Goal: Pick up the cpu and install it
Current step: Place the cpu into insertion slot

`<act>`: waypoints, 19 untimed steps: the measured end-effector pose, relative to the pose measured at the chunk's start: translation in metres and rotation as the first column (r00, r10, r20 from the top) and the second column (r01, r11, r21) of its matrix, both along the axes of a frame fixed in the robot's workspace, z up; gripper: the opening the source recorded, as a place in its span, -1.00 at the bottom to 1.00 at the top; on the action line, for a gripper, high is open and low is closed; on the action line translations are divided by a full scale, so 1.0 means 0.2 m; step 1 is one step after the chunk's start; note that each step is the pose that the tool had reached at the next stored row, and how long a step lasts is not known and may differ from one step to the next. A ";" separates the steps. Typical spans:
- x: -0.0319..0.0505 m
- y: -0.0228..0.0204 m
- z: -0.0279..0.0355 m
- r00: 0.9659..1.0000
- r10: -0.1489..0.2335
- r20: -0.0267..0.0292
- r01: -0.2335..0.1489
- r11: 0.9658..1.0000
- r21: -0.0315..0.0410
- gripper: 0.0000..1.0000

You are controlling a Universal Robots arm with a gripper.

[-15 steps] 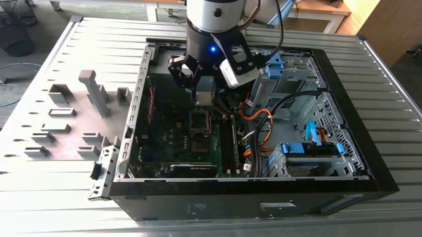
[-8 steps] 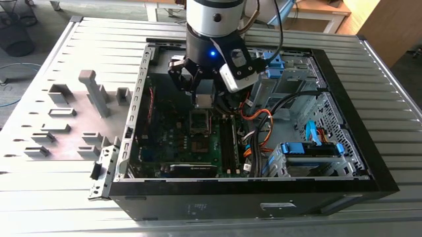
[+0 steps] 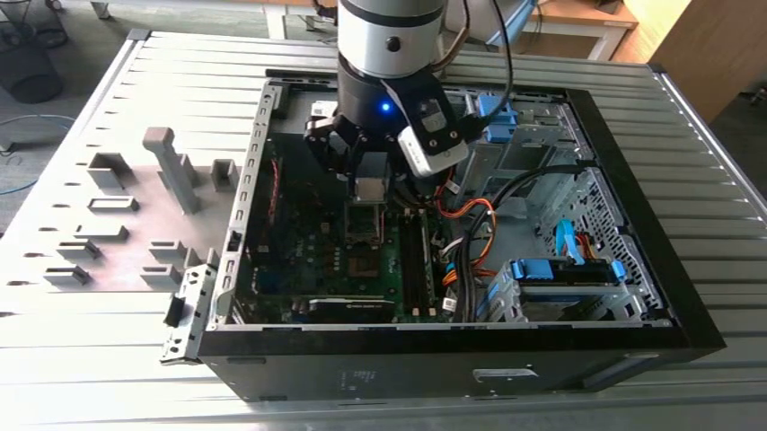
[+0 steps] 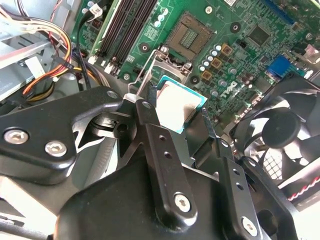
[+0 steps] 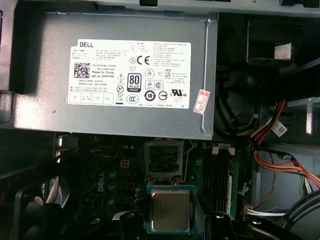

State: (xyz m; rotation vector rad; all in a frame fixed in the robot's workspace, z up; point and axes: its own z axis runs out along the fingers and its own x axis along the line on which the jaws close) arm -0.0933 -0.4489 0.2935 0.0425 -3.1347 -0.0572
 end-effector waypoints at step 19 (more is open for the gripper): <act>-0.003 -0.013 -0.033 1.000 0.000 0.000 0.000 1.000 0.000 -0.05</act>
